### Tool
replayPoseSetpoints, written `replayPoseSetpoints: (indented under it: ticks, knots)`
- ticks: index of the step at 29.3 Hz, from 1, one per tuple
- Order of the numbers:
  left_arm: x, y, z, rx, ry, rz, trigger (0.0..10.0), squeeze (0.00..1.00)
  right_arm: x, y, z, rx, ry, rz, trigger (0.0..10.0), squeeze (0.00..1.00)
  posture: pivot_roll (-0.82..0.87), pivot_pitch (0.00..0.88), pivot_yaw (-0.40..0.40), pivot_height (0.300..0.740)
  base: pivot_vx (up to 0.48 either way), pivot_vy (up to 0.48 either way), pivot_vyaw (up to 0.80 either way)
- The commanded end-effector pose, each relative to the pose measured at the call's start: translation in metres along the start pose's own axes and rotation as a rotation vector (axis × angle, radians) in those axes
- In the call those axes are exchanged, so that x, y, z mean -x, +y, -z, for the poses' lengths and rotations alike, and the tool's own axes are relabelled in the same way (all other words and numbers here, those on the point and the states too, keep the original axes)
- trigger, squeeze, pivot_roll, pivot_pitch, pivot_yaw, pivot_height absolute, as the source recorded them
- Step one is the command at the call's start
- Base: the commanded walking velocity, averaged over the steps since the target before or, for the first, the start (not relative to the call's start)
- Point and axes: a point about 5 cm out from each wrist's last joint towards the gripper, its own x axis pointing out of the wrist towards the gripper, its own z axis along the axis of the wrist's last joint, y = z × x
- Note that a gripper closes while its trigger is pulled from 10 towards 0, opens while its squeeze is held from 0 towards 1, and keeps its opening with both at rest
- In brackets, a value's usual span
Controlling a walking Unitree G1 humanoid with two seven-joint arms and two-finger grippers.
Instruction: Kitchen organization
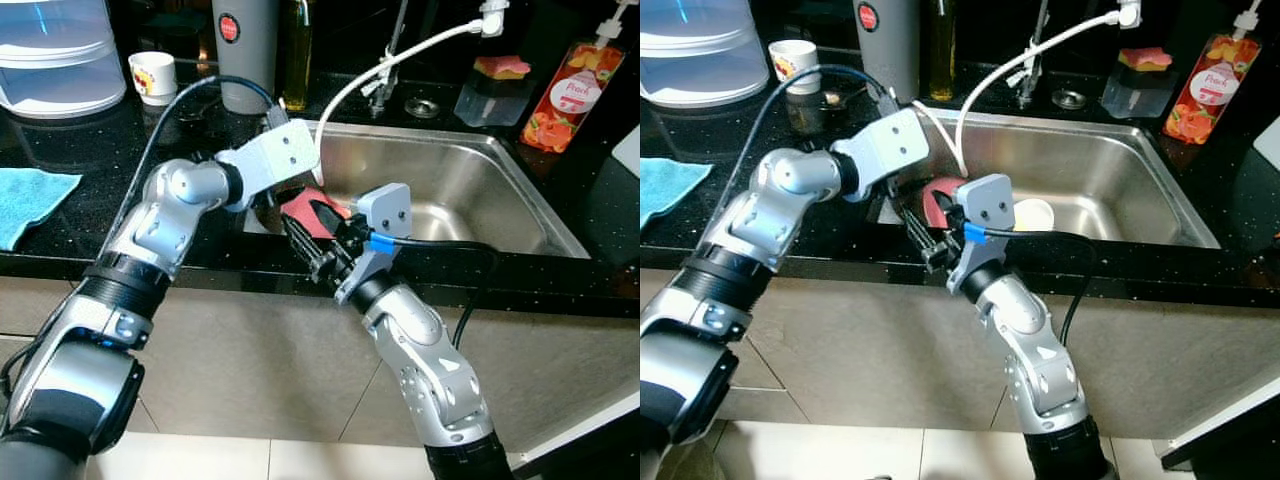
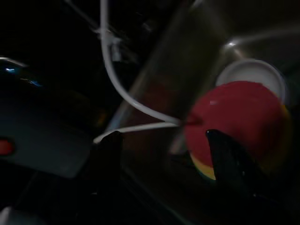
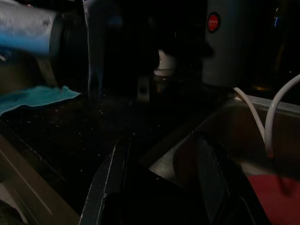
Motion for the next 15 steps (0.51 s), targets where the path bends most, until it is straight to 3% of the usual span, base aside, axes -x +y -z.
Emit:
replayPoseSetpoints:
  ticks: [1, 3, 4, 5, 7, 9, 11, 14, 15]
  knots:
    - [0.002, 0.023, -0.013, -0.029, -0.017, -0.157, 10.0, 0.00, 0.003, -0.003, -0.002, -0.010, 0.000, 0.019, 10.0, 0.00, 0.26, 0.037, -0.039, 0.740, 0.000, 0.000, 0.00]
    - [0.002, 0.023, -0.013, -0.029, -0.017, -0.157, 10.0, 0.00, 0.003, -0.003, -0.002, -0.010, 0.000, 0.019, 10.0, 0.00, 0.26, 0.037, -0.039, 0.740, 0.000, 0.000, 0.00]
    - [0.005, 0.032, -0.014, -0.014, -0.002, -0.233, 10.0, 0.00, 0.004, -0.003, -0.002, -0.010, 0.000, 0.021, 10.0, 0.00, 0.26, 0.039, -0.040, 0.740, 0.000, 0.000, 0.00]
    - [0.005, 0.032, -0.014, -0.014, -0.002, -0.233, 10.0, 0.00, 0.004, -0.003, -0.002, -0.010, 0.000, 0.021, 10.0, 0.00, 0.26, 0.039, -0.040, 0.740, 0.000, 0.000, 0.00]
    - [0.010, 0.040, -0.017, 0.141, 0.013, -0.364, 10.0, 0.00, 0.004, -0.004, -0.002, -0.012, -0.001, 0.029, 10.0, 0.00, 0.26, 0.042, -0.041, 0.740, 0.000, 0.000, 0.00]
    - [0.010, 0.040, -0.017, 0.141, 0.013, -0.364, 10.0, 0.00, 0.004, -0.004, -0.002, -0.012, -0.001, 0.029, 10.0, 0.00, 0.26, 0.042, -0.041, 0.740, 0.000, 0.000, 0.00]
    - [0.015, 0.033, -0.022, 0.223, -0.017, -0.471, 10.0, 0.00, 0.004, -0.009, -0.002, -0.026, -0.010, 0.084, 10.0, 0.00, 0.26, 0.046, -0.040, 0.740, 0.000, 0.000, 0.00]
    - [0.020, 0.007, -0.029, 0.366, -0.107, -0.514, 10.0, 0.00, 0.005, -0.025, -0.005, -0.051, -0.036, 0.225, 10.0, 0.00, 0.25, 0.056, -0.043, 0.740, 0.000, 0.000, 0.00]
    - [0.020, 0.007, -0.029, 0.366, -0.107, -0.514, 10.0, 0.00, 0.005, -0.025, -0.005, -0.051, -0.036, 0.225, 10.0, 0.00, 0.25, 0.056, -0.043, 0.740, 0.000, 0.000, 0.00]
